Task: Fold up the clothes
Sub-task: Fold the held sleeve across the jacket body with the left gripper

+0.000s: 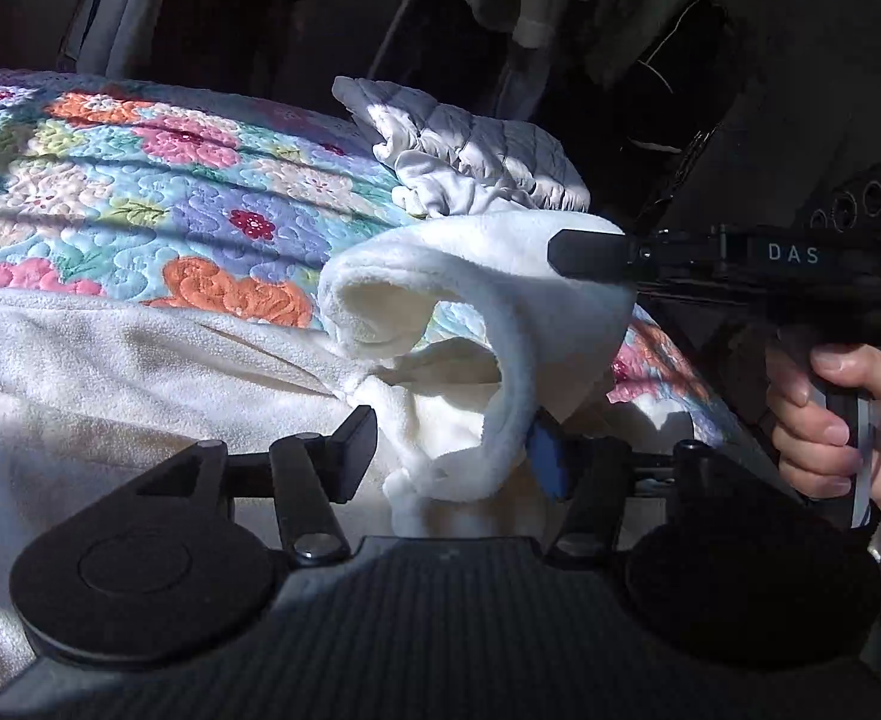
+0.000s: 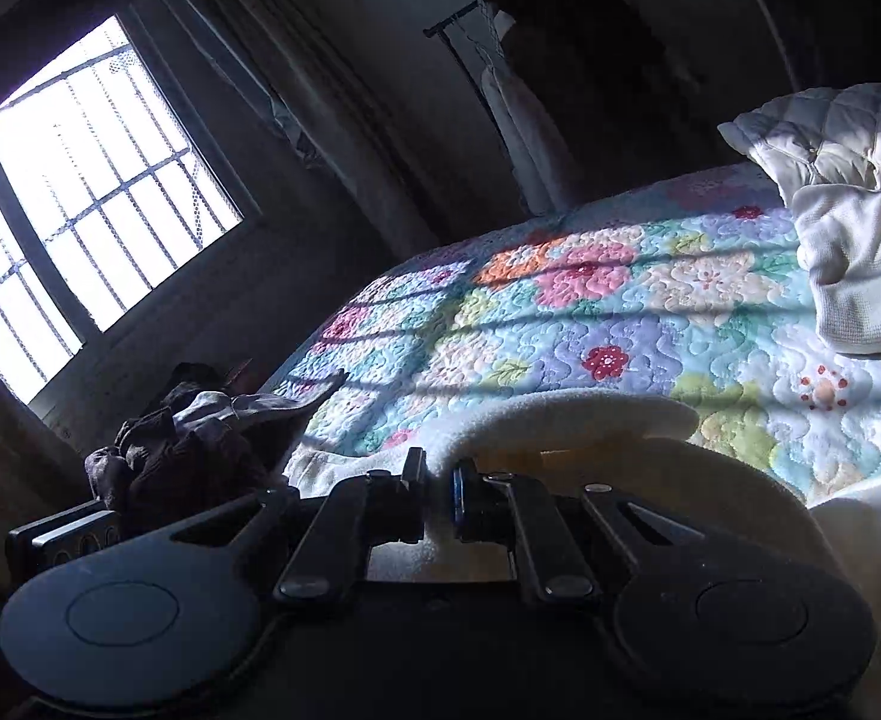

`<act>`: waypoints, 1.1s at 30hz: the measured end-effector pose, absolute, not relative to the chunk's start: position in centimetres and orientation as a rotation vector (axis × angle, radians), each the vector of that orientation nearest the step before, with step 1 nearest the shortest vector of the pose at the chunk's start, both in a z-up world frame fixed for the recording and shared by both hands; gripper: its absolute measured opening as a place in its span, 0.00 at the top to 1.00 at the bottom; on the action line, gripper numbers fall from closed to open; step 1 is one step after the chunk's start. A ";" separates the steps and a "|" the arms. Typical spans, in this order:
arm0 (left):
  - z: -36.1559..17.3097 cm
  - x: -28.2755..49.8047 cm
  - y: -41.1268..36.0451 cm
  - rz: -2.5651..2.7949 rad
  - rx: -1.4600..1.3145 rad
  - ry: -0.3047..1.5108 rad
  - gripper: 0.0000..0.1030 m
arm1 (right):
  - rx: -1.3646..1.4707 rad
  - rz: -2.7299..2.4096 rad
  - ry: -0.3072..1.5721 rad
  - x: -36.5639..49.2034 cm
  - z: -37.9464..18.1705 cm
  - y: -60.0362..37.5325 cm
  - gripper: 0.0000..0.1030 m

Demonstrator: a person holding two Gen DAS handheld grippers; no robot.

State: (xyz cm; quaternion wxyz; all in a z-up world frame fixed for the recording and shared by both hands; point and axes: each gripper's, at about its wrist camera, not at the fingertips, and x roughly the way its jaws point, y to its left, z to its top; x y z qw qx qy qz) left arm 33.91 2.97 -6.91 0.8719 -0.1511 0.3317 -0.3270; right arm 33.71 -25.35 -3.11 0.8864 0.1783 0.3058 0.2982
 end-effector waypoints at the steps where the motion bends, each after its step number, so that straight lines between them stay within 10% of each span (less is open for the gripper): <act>1: -6.8 33.9 3.5 -0.689 -0.352 0.701 0.42 | 0.349 0.627 0.645 32.0 -3.1 -25.4 0.90; 12: -10.7 32.9 0.9 -0.779 -0.472 0.747 0.25 | 0.299 0.484 0.925 25.6 -12.0 -25.8 0.88; 13: -10.9 32.8 0.5 -0.778 -0.455 0.749 0.31 | 0.286 0.484 0.927 25.4 -11.9 -25.8 0.87; 16: -11.3 32.6 -0.8 -0.772 -0.406 0.753 0.94 | 0.237 0.475 0.955 24.9 -11.1 -25.6 0.85; 22: -10.3 31.5 -1.8 -0.754 -0.360 0.769 0.94 | 0.293 0.384 0.999 23.3 -8.9 -26.4 0.76; 25: -8.3 29.4 -1.8 -0.778 -0.311 0.744 0.94 | 0.358 0.346 1.008 21.9 -6.9 -27.1 0.55; 33: -5.2 23.2 -2.0 -0.874 -0.290 0.714 0.94 | 0.647 0.317 1.117 17.0 -1.9 -29.6 0.54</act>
